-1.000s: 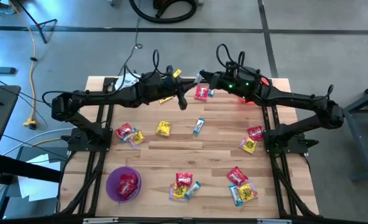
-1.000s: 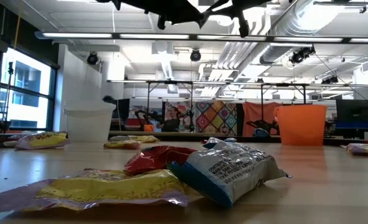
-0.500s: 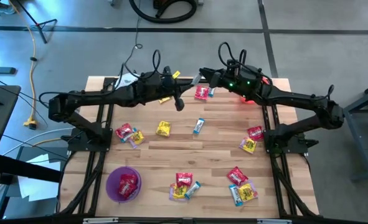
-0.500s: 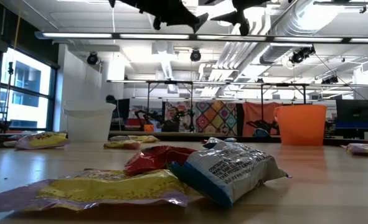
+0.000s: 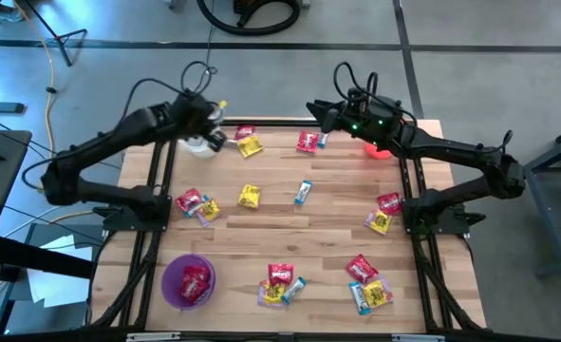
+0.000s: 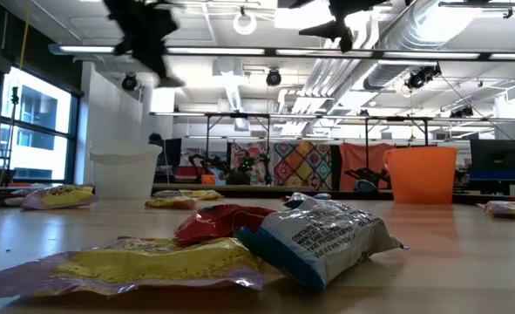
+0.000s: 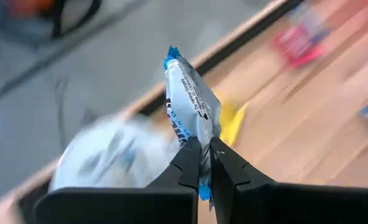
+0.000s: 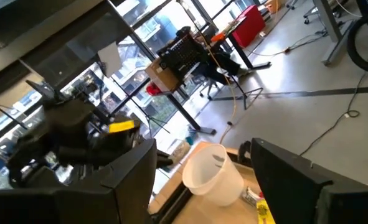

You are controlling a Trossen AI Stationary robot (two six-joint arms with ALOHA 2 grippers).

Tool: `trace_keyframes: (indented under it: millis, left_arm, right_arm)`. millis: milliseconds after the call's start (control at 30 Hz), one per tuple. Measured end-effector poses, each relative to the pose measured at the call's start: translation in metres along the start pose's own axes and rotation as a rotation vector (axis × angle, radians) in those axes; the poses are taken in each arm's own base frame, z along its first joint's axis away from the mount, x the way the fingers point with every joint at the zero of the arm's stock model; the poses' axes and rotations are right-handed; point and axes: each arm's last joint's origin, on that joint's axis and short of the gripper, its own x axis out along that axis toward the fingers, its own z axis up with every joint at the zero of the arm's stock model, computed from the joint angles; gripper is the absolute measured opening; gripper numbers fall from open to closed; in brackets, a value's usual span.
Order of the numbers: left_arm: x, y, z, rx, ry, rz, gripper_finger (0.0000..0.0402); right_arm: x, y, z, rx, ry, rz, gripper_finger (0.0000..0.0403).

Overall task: Sort candy
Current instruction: Put the white candy into the white bucket, then put the red candy into the purple bucket

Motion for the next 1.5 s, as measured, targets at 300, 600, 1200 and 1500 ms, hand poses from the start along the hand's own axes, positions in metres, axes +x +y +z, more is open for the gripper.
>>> trace_keyframes:
  millis: [300, 600, 1200, 1500]
  left_arm:
    - [0.051, 0.061, -0.014, -0.086, 0.377, 0.003, 0.0000]
    - [0.114, 0.091, -0.020, -0.104, 0.535, 0.010, 0.0000]
    - [0.124, 0.095, -0.018, -0.110, 0.505, -0.013, 0.0089]
    - [0.062, 0.079, -0.005, -0.061, 0.274, -0.020, 0.0115]
  right_arm:
    - [0.000, -0.002, -0.003, -0.008, 0.030, -0.024, 0.0255]
    - [0.000, -0.002, -0.003, -0.008, 0.031, -0.024, 0.0255]
    - [0.000, -0.002, -0.004, -0.023, 0.044, -0.021, 0.0255]
    - [0.000, -0.003, -0.005, -0.038, 0.055, -0.028, 0.0255]
